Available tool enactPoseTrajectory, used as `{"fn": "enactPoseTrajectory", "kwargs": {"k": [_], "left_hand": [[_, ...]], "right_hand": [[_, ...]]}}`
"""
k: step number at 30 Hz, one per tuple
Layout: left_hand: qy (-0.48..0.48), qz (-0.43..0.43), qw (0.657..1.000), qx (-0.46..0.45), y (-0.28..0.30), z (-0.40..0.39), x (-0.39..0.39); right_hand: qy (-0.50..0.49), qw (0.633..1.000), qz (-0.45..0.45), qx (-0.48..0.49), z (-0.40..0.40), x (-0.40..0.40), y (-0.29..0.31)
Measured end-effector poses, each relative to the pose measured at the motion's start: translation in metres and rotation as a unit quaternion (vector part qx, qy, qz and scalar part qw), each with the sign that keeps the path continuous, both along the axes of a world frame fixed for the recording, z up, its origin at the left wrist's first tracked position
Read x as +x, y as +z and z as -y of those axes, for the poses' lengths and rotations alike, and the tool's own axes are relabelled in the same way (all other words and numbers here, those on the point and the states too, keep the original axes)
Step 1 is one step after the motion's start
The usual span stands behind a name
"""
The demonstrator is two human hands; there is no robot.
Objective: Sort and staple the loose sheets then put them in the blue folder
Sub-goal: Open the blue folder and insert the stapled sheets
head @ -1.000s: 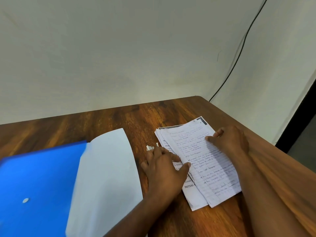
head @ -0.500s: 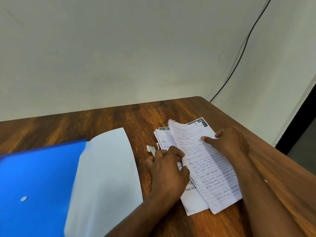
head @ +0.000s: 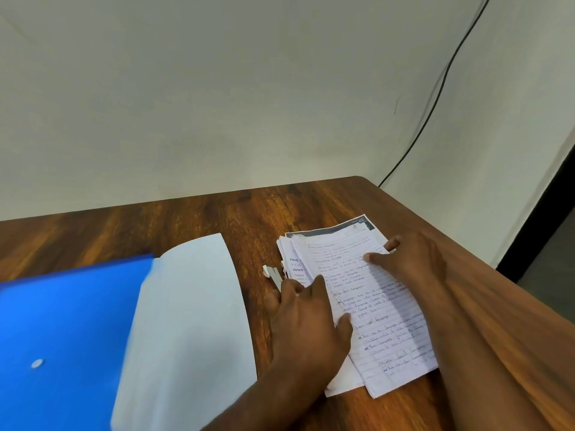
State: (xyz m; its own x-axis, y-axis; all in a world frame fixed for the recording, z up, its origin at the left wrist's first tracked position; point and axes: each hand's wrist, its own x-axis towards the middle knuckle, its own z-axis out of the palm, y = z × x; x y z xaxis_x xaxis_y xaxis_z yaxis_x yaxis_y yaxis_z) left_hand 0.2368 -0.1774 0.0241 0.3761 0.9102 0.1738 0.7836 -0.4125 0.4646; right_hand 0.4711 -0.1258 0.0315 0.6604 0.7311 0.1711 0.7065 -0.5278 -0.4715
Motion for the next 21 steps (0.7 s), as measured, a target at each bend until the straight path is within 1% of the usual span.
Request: {"fn": "enactPoseTrajectory", "kwargs": {"k": [4,8,12,14,17,19,21], "left_hand": [[-0.046,-0.039,0.998,0.018,-0.009,-0.002,0.0],[-0.047,-0.048,0.997,0.023,-0.01,-0.004,-0.002],[-0.042,-0.061,0.997,0.031,-0.01,-0.003,-0.003],[-0.032,-0.059,0.997,0.024,-0.011,-0.004,-0.003],[-0.013,-0.034,0.999,0.018,-0.013,-0.006,-0.004],[-0.007,-0.004,1.0,0.021,-0.017,-0.009,-0.005],[-0.005,0.054,0.998,0.025,-0.02,-0.012,-0.005]], "right_hand": [[-0.012,1.0,0.003,0.017,0.0,-0.002,0.0],[-0.01,0.999,-0.007,0.038,0.001,-0.002,-0.001],[0.038,0.994,-0.038,0.091,0.002,-0.001,0.001],[0.068,0.987,-0.084,0.116,0.003,-0.003,0.005],[0.121,0.964,-0.198,0.133,0.008,-0.006,0.013],[0.158,0.946,-0.255,0.124,0.012,-0.002,0.017],[0.196,0.93,-0.285,0.122,0.015,0.004,0.018]]}}
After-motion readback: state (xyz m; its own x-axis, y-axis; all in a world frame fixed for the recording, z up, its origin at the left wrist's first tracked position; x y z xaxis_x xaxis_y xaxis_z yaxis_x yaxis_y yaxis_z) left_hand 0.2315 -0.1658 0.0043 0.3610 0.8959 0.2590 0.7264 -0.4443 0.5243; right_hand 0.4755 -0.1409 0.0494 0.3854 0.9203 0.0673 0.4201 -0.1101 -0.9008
